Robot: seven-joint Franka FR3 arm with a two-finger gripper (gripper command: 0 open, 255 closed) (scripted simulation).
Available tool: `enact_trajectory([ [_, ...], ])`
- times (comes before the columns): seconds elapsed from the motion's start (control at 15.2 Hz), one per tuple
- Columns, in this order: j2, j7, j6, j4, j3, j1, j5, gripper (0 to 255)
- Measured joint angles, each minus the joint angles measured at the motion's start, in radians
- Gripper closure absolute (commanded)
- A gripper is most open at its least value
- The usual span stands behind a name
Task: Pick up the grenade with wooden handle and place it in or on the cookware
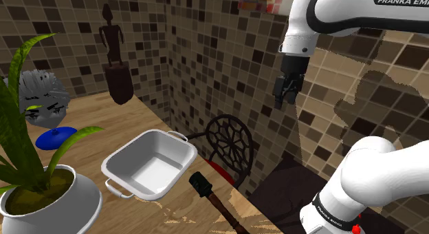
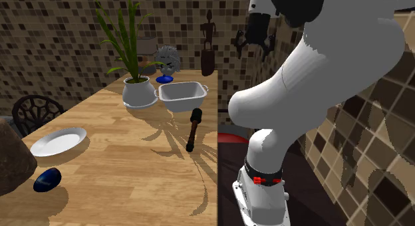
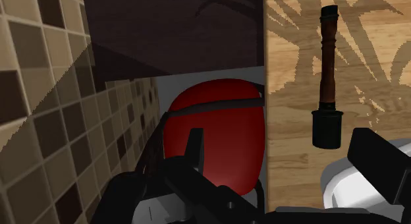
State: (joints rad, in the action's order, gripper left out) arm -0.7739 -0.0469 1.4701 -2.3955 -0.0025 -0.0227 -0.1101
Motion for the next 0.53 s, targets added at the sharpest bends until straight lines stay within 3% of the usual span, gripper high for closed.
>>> enact_trajectory([
  [0.2,-0.017,-0.015,0.035,-0.042,0.019,0.007,-0.015,0],
  [0.53,-0.046,-0.073,0.186,-0.186,0.099,0.042,-0.079,0],
])
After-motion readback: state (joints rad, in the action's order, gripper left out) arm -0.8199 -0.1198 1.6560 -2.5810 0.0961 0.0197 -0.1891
